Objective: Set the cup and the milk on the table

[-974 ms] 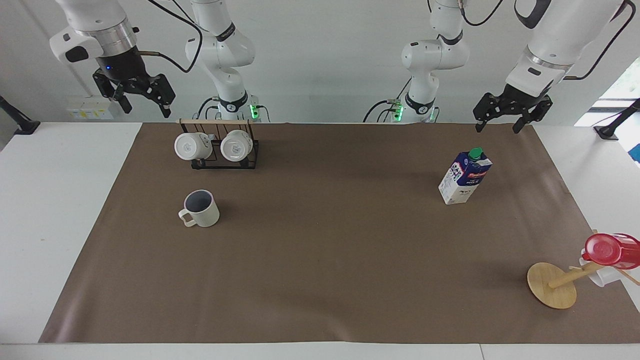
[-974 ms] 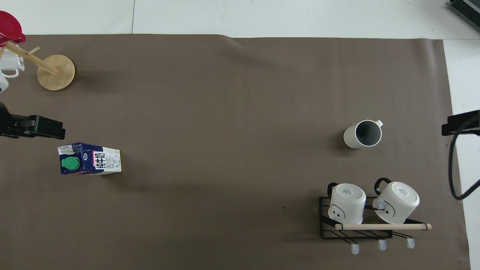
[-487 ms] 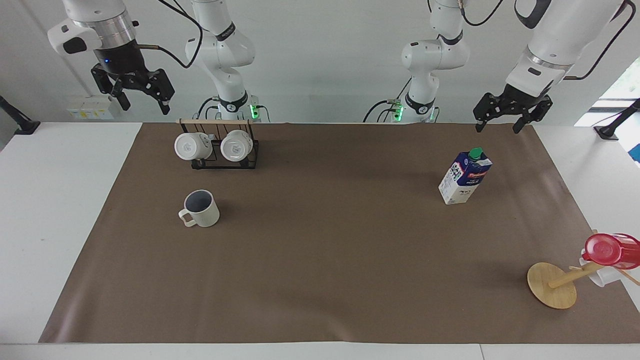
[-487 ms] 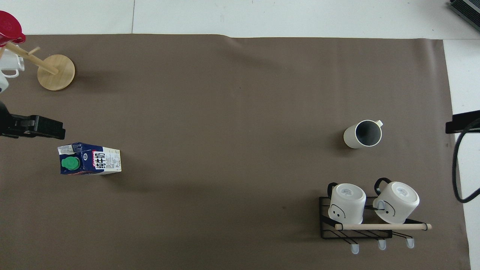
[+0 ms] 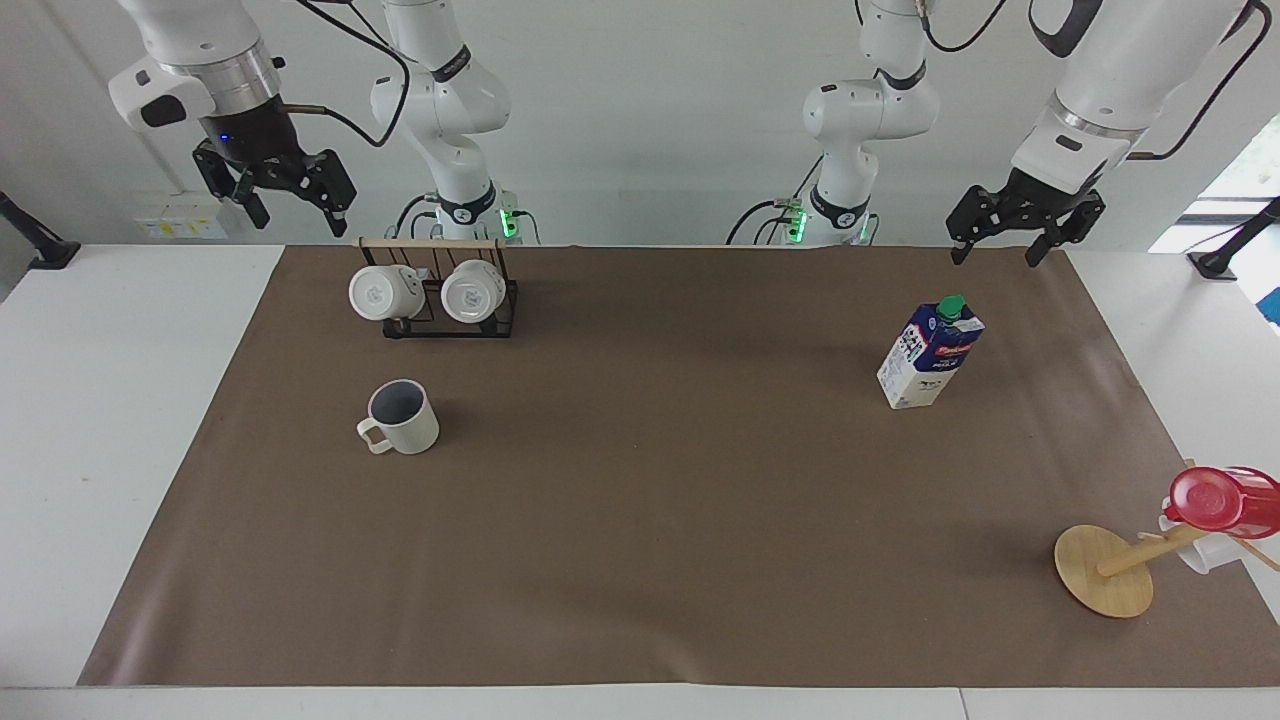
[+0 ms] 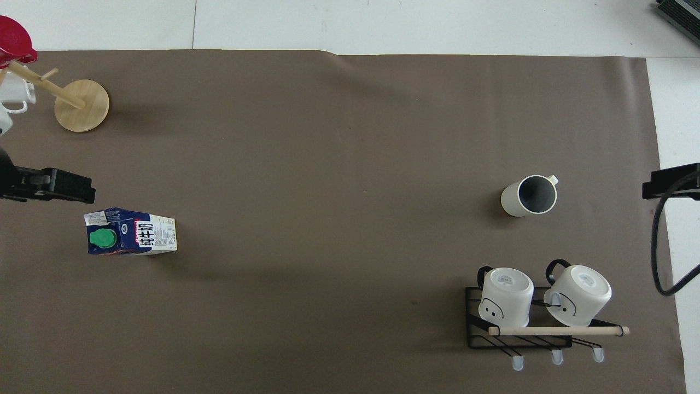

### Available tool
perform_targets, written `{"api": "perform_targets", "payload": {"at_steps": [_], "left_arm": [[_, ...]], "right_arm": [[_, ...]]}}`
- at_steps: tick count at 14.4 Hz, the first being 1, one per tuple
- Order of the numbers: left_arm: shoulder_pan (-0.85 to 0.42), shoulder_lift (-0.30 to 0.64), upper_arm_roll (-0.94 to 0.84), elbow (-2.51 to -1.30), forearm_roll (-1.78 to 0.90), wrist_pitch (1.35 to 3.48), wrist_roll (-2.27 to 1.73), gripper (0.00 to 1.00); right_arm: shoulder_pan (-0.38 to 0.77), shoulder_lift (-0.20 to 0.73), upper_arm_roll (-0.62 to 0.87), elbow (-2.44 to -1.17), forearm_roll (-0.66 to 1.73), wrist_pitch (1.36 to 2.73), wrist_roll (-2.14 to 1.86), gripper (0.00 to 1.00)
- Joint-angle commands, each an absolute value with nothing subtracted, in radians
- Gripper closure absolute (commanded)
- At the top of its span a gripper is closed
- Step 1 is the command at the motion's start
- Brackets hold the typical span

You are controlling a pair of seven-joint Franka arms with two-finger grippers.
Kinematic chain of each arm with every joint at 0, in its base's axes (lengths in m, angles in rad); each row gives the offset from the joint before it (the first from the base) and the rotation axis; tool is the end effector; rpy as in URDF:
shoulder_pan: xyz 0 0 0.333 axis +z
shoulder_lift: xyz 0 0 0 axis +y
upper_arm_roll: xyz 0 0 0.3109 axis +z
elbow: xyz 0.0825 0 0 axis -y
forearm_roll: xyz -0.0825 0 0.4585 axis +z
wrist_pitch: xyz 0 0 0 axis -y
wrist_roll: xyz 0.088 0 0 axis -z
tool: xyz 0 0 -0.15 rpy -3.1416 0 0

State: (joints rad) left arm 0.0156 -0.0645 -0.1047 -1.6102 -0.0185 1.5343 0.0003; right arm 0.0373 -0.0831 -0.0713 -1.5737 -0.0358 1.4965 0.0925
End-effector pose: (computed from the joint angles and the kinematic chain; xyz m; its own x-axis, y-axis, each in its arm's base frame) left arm 0.6022 -0.0583 0.5913 0.9959 -0.0897 -0.0117 -0.0895 -0.9959 0.0118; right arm 0.5952 -0.0274 0.6191 0.9917 -0.1285 0.0084 -0.1287 -0.9913 0.0291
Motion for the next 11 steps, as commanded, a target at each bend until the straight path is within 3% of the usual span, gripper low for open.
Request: {"api": "perform_targets", "payload": {"at_steps": [1, 5, 11], "left_arm": [[0.031, -0.063, -0.112, -1.598, -0.032, 1.516, 0.006, 0.00], [0.031, -0.063, -0.112, -1.598, -0.032, 1.516, 0.006, 0.00], [0.031, -0.063, -0.112, -1.598, -0.032, 1.516, 0.006, 0.00]], "right_arm": [[0.037, -0.095, -0.067, -1.603, -0.021, 1.517, 0.100, 0.00], [0.095, -0.060, -0.064, -1.679, -0.021, 1.695, 0.116, 0.00], [0.126, 0.063, -0.063, -1.703, -0.020, 1.824, 0.212, 0.00]]}}
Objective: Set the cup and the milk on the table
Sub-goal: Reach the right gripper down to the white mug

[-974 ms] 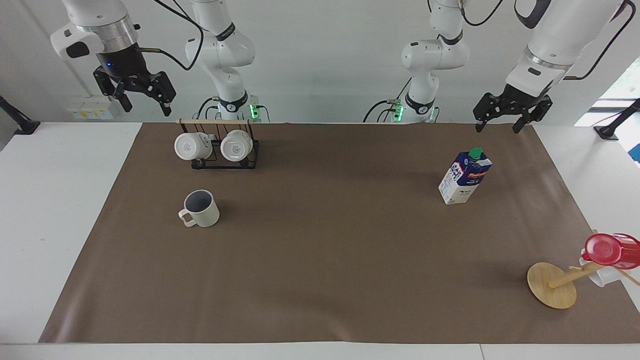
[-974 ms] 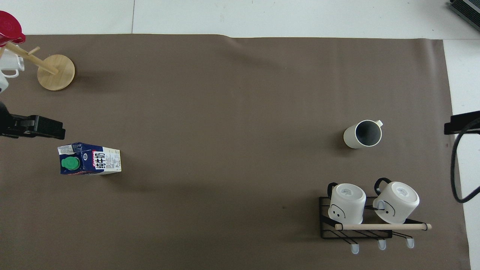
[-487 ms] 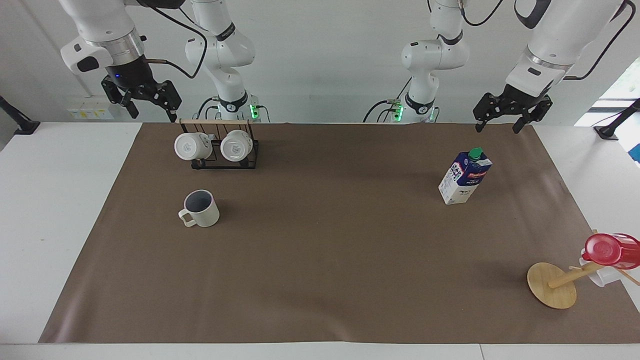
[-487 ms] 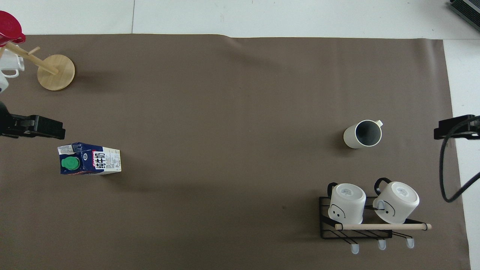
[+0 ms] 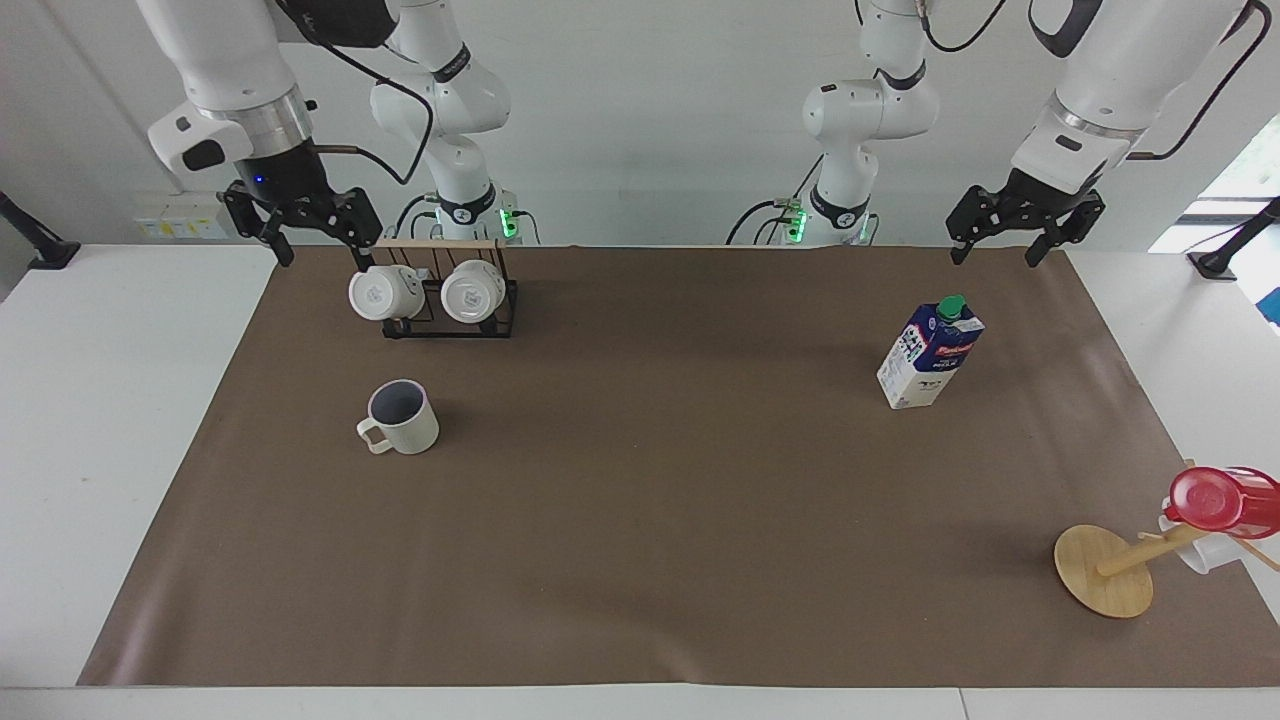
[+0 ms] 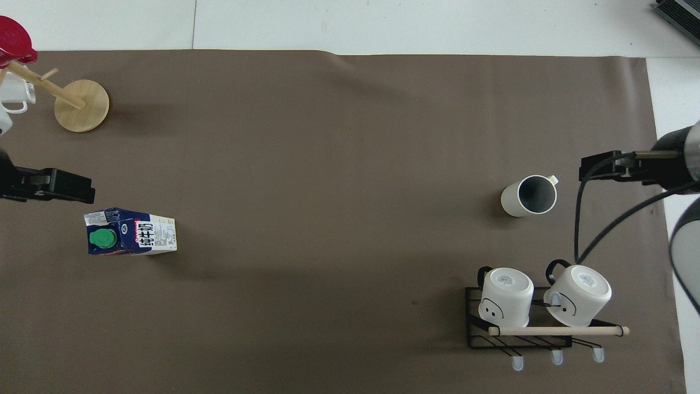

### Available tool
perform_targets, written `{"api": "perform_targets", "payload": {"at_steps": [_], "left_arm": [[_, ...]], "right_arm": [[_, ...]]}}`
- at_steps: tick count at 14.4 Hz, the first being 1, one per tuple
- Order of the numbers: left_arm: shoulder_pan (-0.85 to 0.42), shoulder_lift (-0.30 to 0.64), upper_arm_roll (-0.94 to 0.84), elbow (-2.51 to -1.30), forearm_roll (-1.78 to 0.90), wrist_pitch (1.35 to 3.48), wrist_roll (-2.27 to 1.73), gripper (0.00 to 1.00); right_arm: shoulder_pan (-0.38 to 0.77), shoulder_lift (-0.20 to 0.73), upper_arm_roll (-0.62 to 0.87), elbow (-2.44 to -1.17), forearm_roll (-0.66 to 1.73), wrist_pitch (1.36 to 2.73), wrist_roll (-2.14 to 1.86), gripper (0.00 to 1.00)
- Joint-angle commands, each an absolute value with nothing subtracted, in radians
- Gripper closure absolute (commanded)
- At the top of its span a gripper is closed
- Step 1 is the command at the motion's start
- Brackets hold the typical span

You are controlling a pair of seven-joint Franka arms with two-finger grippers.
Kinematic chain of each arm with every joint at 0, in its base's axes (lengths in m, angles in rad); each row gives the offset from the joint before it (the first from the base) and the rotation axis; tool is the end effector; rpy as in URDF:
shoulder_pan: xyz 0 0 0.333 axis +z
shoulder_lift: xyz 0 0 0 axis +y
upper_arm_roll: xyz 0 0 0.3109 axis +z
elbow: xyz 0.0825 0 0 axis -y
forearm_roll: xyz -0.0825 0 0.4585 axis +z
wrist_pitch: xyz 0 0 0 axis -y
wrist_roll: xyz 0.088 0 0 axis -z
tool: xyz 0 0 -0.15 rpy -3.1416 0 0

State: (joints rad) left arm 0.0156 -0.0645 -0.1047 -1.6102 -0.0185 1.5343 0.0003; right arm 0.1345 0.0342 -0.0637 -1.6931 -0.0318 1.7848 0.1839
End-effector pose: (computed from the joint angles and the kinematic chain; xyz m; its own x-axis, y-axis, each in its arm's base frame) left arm 0.6022 -0.0583 0.5913 0.9959 -0.0897 -0.0117 -0.0895 -0.9959 0.0118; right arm 0.6539 0.0427 0.5063 0.9924 -0.1060 0.0626 -0.1076 -0.9939 0.0225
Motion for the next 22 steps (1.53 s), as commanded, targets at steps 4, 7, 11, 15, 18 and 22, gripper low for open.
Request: {"api": "perform_targets", "payload": {"at_steps": [4, 7, 11, 15, 18, 22], "left_arm": [[0.031, -0.063, -0.112, -1.598, -0.032, 1.516, 0.006, 0.00], [0.031, -0.063, -0.112, -1.598, -0.032, 1.516, 0.006, 0.00], [0.031, -0.063, -0.112, -1.598, -0.032, 1.516, 0.006, 0.00], [0.031, -0.063, -0.112, -1.598, -0.032, 1.516, 0.006, 0.00], [0.031, -0.063, -0.112, -1.598, -0.032, 1.516, 0.006, 0.00], [0.031, -0.063, -0.112, -1.598, -0.032, 1.516, 0.006, 0.00]], "right_arm": [[0.132, 0.138, -0.063, -1.787, -0.020, 1.989, 0.279, 0.00], [0.133, 0.159, -0.063, -1.841, -0.020, 2.062, 0.284, 0.00], [0.133, 0.199, -0.063, -1.876, -0.008, 2.135, 0.325, 0.00], [0.130, 0.207, -0.063, -1.985, -0.008, 2.238, 0.324, 0.00], [0.124, 0.210, -0.063, -1.991, -0.008, 2.244, 0.318, 0.00], [0.118, 0.221, -0.063, -1.993, -0.008, 2.246, 0.314, 0.00]]}}
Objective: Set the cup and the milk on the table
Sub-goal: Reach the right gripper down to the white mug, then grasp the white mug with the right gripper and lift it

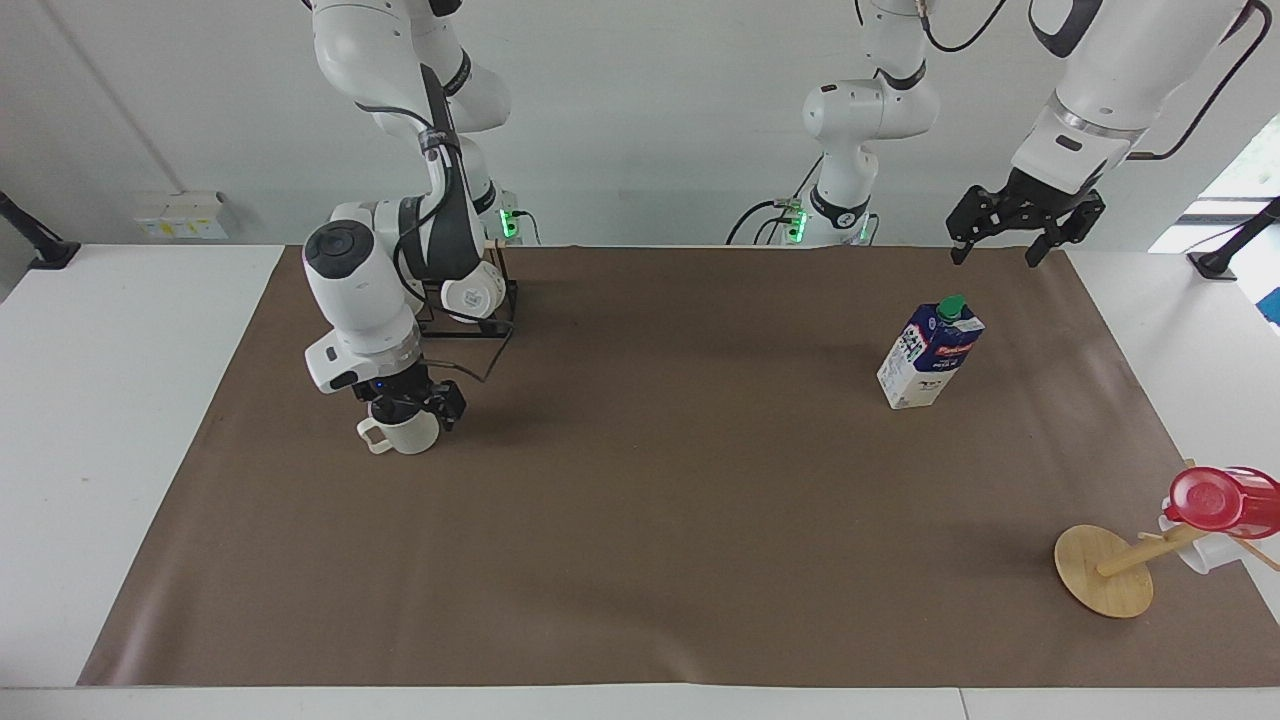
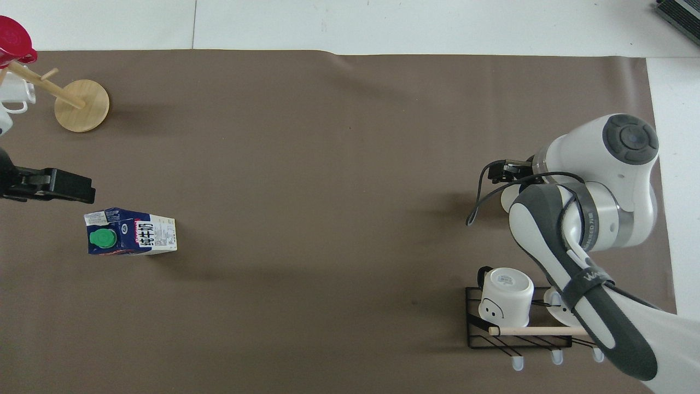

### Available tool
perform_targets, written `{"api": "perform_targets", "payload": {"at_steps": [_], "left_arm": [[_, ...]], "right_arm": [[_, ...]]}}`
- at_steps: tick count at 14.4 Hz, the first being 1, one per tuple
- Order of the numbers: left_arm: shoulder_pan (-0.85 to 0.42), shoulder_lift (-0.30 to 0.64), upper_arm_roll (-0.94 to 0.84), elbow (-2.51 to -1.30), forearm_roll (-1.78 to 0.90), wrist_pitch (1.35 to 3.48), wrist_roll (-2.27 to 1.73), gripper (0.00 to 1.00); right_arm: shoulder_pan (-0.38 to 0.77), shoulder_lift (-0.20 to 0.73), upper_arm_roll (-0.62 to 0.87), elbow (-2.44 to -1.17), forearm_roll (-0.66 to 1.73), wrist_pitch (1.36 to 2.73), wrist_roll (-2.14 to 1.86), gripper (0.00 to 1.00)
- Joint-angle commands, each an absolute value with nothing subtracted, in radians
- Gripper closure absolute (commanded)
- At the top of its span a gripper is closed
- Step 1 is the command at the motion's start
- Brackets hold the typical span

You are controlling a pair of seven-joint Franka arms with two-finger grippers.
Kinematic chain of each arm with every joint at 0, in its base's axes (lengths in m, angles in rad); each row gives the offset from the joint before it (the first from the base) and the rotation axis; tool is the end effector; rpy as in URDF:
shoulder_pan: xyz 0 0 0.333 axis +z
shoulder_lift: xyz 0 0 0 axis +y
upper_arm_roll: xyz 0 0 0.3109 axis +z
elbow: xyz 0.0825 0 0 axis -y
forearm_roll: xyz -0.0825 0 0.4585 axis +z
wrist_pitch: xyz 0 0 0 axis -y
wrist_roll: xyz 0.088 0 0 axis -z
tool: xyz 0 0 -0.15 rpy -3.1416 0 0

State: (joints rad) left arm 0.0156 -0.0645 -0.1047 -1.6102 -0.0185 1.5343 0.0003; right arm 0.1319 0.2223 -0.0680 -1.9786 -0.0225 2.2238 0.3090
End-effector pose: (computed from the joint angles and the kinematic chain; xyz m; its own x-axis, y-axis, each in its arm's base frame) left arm 0.6022 -0.0583 0.5913 0.9959 -0.0897 -0.0117 -0.0895 -0.9959 0.0118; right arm 0.6583 0.0408 0.2670 0.9733 -0.2273 0.0321 -0.2281 -0.9733 0.0246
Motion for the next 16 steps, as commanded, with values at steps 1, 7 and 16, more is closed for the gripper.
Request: {"api": "perform_targets", "payload": {"at_steps": [1, 7, 16], "left_arm": [[0.031, -0.063, -0.112, -1.598, -0.032, 1.516, 0.006, 0.00], [0.031, -0.063, -0.112, -1.598, -0.032, 1.516, 0.006, 0.00], [0.031, -0.063, -0.112, -1.598, -0.032, 1.516, 0.006, 0.00]], "right_arm": [[0.118, 0.225, -0.063, -1.993, -0.008, 2.247, 0.314, 0.01], [0.117, 0.236, -0.063, -1.997, -0.008, 2.249, 0.313, 0.45], [0.117, 0.238, -0.063, -1.996, -0.008, 2.249, 0.278, 1.00]]}}
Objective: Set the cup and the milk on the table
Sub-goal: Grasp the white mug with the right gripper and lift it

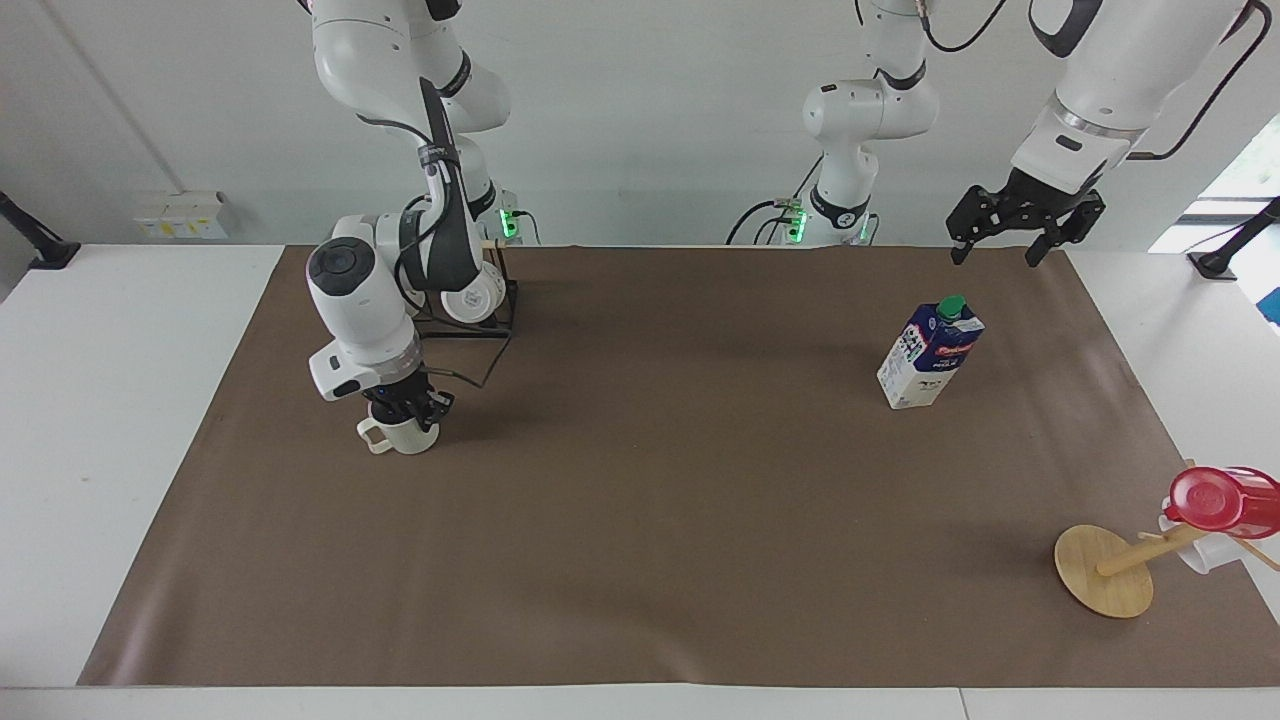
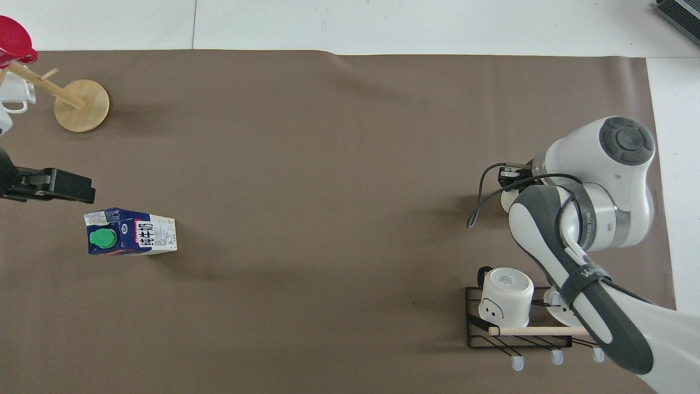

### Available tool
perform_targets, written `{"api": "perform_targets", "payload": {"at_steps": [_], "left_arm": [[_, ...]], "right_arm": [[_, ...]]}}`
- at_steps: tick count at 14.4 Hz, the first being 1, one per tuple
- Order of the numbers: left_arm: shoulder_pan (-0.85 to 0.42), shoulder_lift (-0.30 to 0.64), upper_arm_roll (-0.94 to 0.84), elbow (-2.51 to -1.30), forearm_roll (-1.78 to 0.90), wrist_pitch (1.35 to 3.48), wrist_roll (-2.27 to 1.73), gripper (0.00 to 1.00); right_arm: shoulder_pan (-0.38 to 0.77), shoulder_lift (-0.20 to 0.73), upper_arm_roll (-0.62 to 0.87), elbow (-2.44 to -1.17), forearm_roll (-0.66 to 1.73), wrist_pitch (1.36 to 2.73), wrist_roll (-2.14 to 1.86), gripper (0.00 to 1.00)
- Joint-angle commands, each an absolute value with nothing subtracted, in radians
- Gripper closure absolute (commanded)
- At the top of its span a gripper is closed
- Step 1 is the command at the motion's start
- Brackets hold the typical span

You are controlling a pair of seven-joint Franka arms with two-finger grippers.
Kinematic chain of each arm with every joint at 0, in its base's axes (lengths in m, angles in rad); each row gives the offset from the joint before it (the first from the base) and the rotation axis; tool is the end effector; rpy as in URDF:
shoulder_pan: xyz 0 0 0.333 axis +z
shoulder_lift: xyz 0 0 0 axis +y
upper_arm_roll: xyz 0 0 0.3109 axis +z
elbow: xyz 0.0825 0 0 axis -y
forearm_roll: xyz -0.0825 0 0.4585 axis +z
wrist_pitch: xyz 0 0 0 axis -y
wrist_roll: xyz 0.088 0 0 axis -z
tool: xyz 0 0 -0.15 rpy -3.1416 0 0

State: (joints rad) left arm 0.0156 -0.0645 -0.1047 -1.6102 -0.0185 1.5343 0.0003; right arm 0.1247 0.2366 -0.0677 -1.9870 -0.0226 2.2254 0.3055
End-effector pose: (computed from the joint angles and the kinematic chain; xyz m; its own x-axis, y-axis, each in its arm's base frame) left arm 0.6022 -0.0583 0.5913 0.9959 -0.0897 -0.0117 -0.0895 -0.9959 0.0118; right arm 0.6548 0.0359 0.2535 0.9730 -0.2306 0.0121 -0.2308 -0.9725 0.0317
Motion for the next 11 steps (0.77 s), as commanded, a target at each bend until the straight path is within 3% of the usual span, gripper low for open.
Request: {"api": "perform_targets", "payload": {"at_steps": [1, 9, 11], "left_arm": [[0.031, -0.063, -0.112, -1.598, -0.032, 1.516, 0.006, 0.00], [0.031, -0.063, -0.112, -1.598, -0.032, 1.516, 0.006, 0.00], [0.031, -0.063, -0.112, -1.598, -0.032, 1.516, 0.006, 0.00]], "right_arm": [[0.117, 0.238, -0.063, -1.994, -0.006, 2.249, 0.278, 1.00], [0.121, 0.227, -0.066, -1.855, 0.043, 2.201, 0.356, 1.00], [0.133, 0.229, -0.067, -1.784, 0.034, 2.125, 0.379, 1.00]]}}
